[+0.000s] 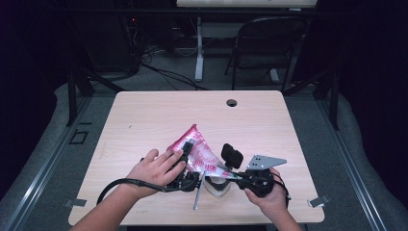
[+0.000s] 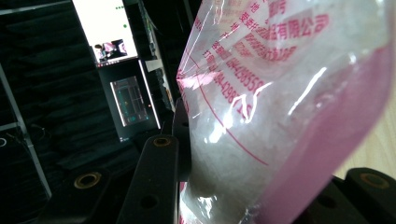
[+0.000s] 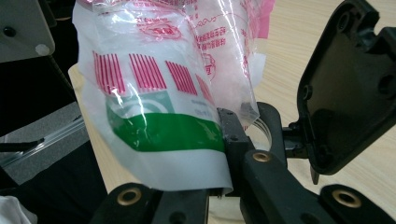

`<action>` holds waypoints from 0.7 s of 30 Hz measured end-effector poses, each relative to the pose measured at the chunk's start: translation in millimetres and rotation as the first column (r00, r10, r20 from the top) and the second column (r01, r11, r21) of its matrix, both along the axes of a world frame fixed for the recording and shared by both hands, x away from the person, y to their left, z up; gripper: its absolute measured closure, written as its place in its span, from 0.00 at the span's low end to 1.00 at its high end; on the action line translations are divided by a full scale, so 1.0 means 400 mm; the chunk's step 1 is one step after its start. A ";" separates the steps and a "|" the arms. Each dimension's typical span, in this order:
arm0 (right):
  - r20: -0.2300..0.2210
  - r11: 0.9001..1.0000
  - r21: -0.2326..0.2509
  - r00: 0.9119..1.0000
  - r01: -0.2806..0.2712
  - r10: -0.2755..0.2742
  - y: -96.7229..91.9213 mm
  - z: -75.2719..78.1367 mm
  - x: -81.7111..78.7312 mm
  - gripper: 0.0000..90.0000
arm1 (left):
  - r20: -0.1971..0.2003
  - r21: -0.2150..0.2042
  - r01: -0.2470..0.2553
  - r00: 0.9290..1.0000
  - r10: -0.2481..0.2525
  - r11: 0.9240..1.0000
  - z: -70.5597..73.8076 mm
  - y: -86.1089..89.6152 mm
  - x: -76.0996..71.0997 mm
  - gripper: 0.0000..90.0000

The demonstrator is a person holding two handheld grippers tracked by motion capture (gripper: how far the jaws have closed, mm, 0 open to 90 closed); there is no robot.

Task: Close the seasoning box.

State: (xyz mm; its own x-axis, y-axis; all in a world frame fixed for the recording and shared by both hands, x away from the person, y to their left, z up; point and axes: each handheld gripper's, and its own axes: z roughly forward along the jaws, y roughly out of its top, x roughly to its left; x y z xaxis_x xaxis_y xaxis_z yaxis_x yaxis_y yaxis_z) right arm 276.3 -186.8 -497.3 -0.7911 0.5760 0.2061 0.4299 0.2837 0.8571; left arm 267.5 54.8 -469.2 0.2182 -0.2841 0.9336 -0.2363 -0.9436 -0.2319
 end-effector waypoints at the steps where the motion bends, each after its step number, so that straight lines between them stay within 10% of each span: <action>1: -0.002 1.000 0.000 1.000 -0.003 0.003 0.000 0.000 0.000 1.00 | -0.002 -0.001 0.000 1.000 0.000 1.000 0.000 0.000 0.000 0.83; 21: -0.029 1.000 -0.007 0.999 -0.028 0.028 -0.003 -0.003 0.004 1.00 | 0.025 -0.016 0.014 1.000 -0.013 1.000 0.001 -0.007 -0.002 0.83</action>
